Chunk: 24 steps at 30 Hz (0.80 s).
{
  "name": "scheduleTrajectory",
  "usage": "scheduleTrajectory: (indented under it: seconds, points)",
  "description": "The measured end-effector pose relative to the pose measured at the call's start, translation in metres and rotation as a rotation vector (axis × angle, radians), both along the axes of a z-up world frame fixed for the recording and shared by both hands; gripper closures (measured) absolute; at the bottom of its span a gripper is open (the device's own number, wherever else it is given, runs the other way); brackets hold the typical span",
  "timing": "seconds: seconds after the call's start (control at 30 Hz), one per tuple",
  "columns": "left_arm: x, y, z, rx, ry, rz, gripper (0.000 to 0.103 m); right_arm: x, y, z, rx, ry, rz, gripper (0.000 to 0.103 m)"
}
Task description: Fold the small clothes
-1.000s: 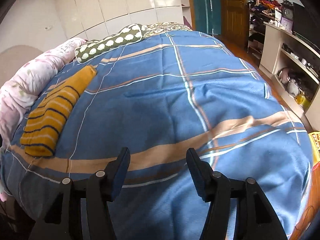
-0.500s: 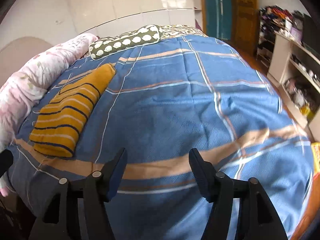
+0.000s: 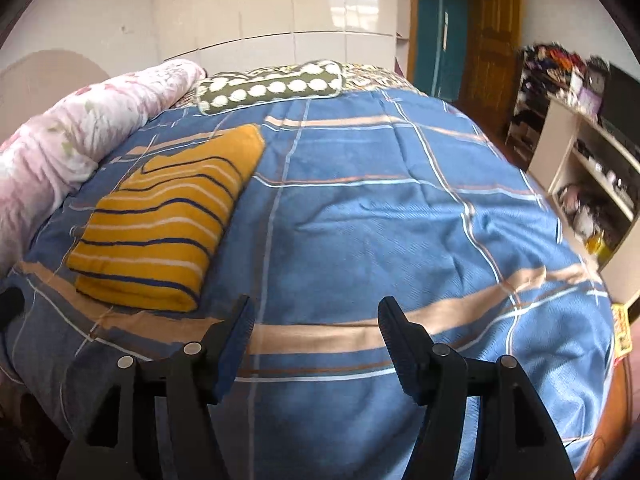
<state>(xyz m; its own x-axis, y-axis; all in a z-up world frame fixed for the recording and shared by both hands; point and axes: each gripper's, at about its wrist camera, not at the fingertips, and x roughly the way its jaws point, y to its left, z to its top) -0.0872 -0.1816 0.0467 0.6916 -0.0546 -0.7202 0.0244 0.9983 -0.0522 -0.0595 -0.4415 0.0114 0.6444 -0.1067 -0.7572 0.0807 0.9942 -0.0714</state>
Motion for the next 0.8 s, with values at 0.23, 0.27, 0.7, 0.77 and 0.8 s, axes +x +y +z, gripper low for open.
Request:
scheduleTrajectory:
  seconds: [0.23,0.27,0.7,0.77,0.8]
  points:
    - [-0.005,0.015,0.008,0.008,-0.023,-0.028,0.0,0.001,0.03,0.009,-0.024,-0.018,0.029,0.034]
    - [-0.007,0.016,0.008,0.009,-0.011,-0.039,0.0,0.002,0.031,0.009,-0.022,-0.02,0.032,0.033]
    - [-0.028,0.0,-0.004,-0.004,0.061,-0.031,0.0,-0.021,0.03,0.002,-0.036,-0.037,0.043,0.03]
    - [-0.028,-0.006,-0.008,-0.004,0.079,-0.041,0.0,-0.024,0.027,-0.002,-0.035,-0.028,0.045,0.03]
    - [-0.027,-0.009,-0.01,-0.005,0.087,-0.044,0.0,-0.025,0.025,-0.004,-0.032,-0.021,0.048,0.03]
